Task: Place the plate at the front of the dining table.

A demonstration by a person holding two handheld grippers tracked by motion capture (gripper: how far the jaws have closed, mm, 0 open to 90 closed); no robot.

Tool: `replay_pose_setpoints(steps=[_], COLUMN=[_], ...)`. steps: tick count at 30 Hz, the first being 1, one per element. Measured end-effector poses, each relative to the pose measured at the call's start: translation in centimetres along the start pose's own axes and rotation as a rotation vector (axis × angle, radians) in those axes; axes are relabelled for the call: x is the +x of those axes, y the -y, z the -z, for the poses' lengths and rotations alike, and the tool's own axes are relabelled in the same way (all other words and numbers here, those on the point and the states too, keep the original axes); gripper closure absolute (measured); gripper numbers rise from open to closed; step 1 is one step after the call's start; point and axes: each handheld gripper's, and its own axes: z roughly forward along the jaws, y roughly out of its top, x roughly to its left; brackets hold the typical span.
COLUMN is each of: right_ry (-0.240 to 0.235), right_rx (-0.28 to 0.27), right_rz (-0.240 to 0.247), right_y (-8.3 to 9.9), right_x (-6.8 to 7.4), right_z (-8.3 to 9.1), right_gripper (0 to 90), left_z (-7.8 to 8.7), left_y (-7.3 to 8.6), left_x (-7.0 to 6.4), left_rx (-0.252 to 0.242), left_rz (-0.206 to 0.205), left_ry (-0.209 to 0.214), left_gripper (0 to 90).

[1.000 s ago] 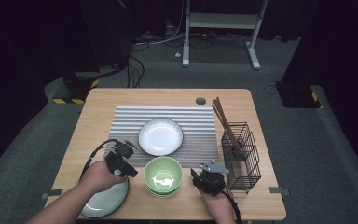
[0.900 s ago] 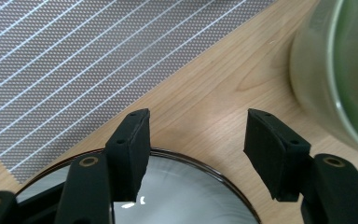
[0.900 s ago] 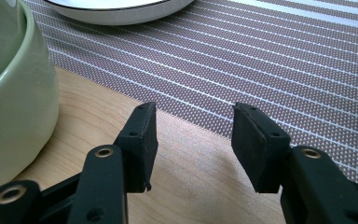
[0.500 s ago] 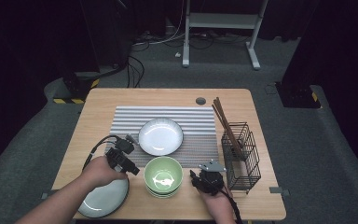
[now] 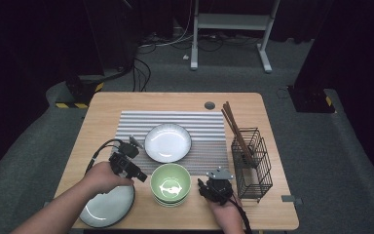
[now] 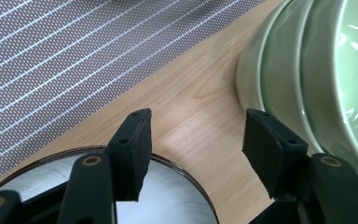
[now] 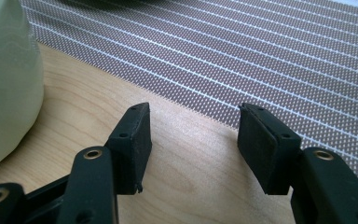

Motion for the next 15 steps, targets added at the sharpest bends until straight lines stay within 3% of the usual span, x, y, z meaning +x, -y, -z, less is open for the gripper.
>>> replay_pose_setpoints(steps=[15], right_ry=[0.011], right_rx=[-0.025], right_rz=[0.002], right_y=[0.3], right_x=[-0.3], right_z=[0.8], right_gripper=[42.9], left_z=[1.9], left_y=[-0.4], left_x=[-0.7], left_rx=[-0.01], left_rz=[0.011], left_ry=[0.079], left_gripper=[40.7])
